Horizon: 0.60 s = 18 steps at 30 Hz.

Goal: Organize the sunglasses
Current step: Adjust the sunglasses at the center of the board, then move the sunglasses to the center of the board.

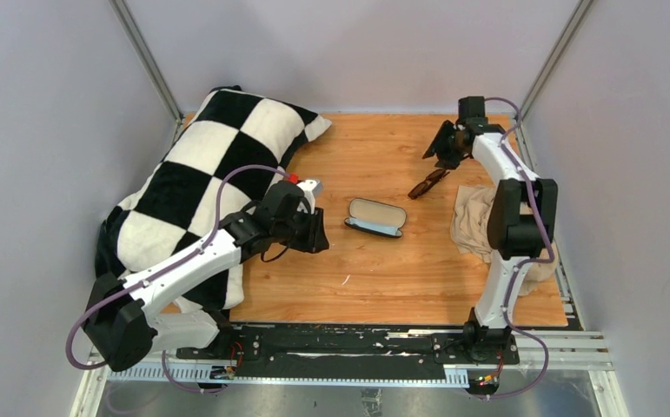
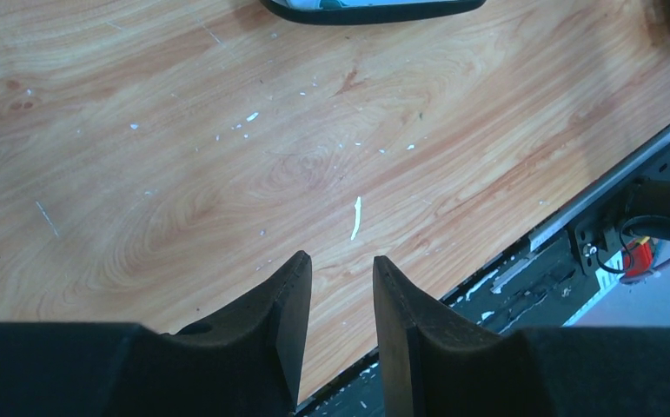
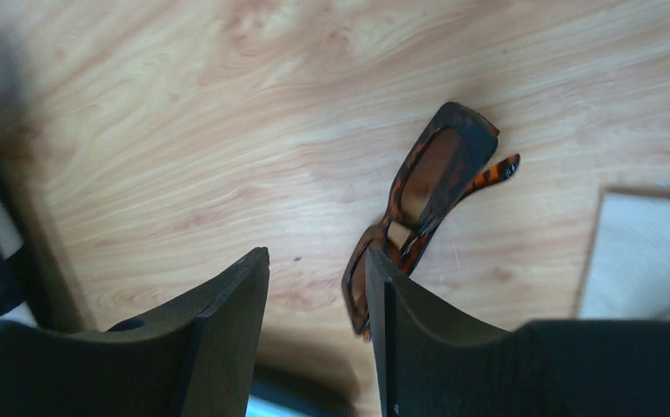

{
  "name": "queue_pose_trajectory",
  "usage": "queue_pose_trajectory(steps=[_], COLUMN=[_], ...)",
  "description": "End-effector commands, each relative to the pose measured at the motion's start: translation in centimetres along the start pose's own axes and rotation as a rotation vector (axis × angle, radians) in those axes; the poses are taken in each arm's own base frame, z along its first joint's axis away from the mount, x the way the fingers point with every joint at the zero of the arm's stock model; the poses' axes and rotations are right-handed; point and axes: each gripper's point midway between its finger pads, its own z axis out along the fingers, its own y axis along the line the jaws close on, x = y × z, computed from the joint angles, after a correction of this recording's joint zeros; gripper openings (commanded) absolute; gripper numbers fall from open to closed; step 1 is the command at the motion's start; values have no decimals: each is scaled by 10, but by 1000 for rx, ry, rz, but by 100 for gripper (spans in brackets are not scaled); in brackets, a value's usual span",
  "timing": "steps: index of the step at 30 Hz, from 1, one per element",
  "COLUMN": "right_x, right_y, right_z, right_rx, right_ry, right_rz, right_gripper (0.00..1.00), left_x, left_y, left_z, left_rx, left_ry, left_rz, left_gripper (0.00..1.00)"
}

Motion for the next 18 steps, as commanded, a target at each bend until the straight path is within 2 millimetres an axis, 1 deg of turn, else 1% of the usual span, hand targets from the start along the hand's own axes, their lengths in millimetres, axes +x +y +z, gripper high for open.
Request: queue_pose_trajectory(steps=[1,3,5,9,14,18], right_x=[-21,-18,-12,8,30,41], right_y=[6,-4,-13,-32,-37,-39], right_z=[-59,-70,-72,-59,-32,-14], right_rx=[-17,24,55,110,88,73], right_ry=[-118,-147,-157,-126,-58,-11], right_rz=[-55,-46,-23,76,169,183], right_gripper=[51,51,52,57,59,59], left_x=[1,1,2,2,0,-5], left_y=[-1,-1,-2,-6,-5,-5], left_z=[-5,-7,-7,-6,-9,-14], left_rx=[20,23,32,49,37,31], left_ry=[-28,-39,-46,-33,-33,-66], left_rz=[-19,-26,-33,-31,-21,-20], left_gripper=[39,39,39,39,39,38])
